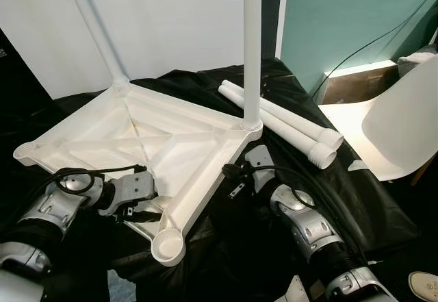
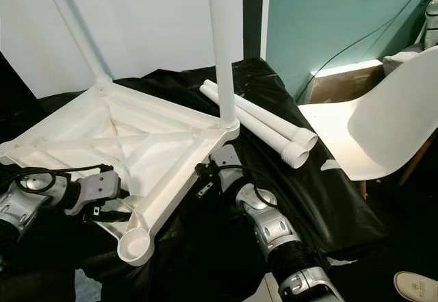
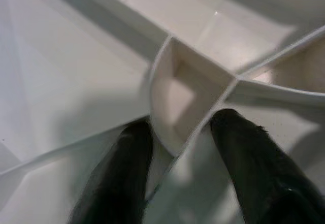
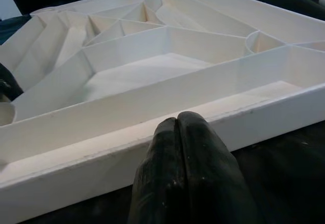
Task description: Building children table
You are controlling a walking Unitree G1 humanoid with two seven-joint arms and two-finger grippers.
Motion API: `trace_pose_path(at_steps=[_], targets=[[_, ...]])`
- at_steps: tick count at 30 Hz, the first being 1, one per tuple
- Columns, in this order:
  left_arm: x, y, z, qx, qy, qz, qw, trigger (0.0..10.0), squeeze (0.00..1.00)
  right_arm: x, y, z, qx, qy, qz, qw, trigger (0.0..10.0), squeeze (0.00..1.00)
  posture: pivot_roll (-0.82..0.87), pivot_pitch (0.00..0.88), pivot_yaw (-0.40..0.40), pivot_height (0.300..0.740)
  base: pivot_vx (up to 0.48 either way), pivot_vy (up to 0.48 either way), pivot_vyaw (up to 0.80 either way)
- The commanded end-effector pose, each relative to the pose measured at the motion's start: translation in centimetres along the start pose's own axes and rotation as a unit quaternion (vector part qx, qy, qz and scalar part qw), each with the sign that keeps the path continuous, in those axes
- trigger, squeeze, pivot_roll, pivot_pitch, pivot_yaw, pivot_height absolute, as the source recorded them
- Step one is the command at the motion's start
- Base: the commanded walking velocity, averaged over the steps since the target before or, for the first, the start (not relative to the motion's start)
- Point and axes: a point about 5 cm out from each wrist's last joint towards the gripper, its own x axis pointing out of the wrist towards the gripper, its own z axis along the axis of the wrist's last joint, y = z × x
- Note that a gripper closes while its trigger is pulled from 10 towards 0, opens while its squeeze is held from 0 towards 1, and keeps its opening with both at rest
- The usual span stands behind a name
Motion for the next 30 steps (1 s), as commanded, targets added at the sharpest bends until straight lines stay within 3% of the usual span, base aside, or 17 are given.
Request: trace_pose_path(at_steps=[1, 3, 4, 18, 22, 29, 30], targets=[[1.8, -1.9, -1.7, -0.028, 0.038, -0.047, 0.998, 2.8, 0.0, 0.0, 0.3, -0.1, 0.003, 0.003, 0.001, 1.0, 10.0, 0.0, 0.04, 0.0, 0.086, 0.74, 0.0, 0.0, 0.0], [1.8, -2.0, -2.1, -0.031, 0.052, -0.041, 0.997, 2.5, 0.0, 0.0, 0.3, 0.0, 0.003, 0.003, 0.001, 1.0, 10.0, 0.0, 0.04, 0.0, 0.085, 0.74, 0.0, 0.0, 0.0], [1.8, -2.0, -2.7, -0.04, 0.068, -0.034, 0.996, 0.0, 0.0, 0.0, 0.3, 0.0, 0.003, 0.002, 0.001, 1.0, 10.0, 0.0, 0.04, 0.0, 0.08, 0.74, 0.0, 0.0, 0.0], [3.0, -1.6, -3.8, -0.126, 0.082, 0.042, 0.988, 0.0, 0.0, 0.1, 0.2, 0.3, 0.001, 0.001, 0.005, 1.0, 10.0, 0.0, 0.05, 0.0, 0.07, 0.74, 0.0, 0.0, 0.0], [3.3, -0.9, -3.5, -0.161, 0.053, 0.082, 0.982, 0.0, 0.0, 0.0, 0.2, 0.3, 0.0, 0.002, 0.005, 1.0, 10.0, 0.0, 0.05, 0.0, 0.065, 0.74, 0.0, 0.0, 0.0], [2.7, -0.4, -2.8, -0.177, 0.019, 0.065, 0.982, 0.0, 0.0, -0.1, 0.3, 0.3, -0.002, 0.004, 0.007, 1.0, 10.0, 0.0, 0.05, 0.0, 0.066, 0.74, 0.0, 0.0, 0.0], [2.4, 0.3, -2.6, -0.209, 0.006, 0.087, 0.974, 0.0, 0.0, -0.1, 0.3, 0.3, 0.0, 0.004, 0.006, 1.0, 10.0, 0.0, 0.04, 0.0, 0.069, 0.74, 0.0, 0.0, 0.0]])
